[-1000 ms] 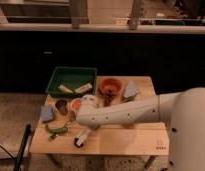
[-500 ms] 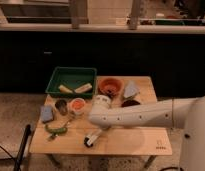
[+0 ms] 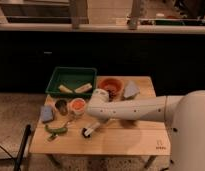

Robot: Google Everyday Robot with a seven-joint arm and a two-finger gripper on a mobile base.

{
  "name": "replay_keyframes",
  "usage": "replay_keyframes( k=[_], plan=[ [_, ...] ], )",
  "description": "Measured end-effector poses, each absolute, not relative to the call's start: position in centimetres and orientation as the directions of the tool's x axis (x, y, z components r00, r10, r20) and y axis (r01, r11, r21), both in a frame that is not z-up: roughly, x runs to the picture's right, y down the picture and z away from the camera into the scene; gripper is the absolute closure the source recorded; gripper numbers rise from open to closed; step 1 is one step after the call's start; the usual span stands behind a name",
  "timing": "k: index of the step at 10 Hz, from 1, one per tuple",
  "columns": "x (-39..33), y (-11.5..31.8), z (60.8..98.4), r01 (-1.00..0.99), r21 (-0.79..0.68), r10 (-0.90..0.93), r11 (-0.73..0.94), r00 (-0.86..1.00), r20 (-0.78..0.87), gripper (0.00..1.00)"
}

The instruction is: Wipe table surface with brush

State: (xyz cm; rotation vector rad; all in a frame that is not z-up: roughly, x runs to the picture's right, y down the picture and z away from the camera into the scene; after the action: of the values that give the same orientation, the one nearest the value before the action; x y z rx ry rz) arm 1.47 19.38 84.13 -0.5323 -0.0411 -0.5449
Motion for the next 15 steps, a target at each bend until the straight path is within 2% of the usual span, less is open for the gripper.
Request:
replay_keyframes(
  k=[4, 8, 12, 15],
  plan=[
    [-3.8, 21.1, 83.3, 0.622, -0.422, -0.557, 0.66, 0.782, 0.28, 1.0],
    [-2.1, 24.4, 81.3, 0.699, -0.407, -0.609, 0.588, 0.714, 0.346, 1.0],
    [2.9, 23.5, 82.3, 0.652, -0.453, -0.584, 0.608, 0.754, 0.302, 1.0],
    [3.5, 21.4, 83.4, 0.586, -0.461, -0.546, 0.666, 0.804, 0.235, 1.0]
  ],
)
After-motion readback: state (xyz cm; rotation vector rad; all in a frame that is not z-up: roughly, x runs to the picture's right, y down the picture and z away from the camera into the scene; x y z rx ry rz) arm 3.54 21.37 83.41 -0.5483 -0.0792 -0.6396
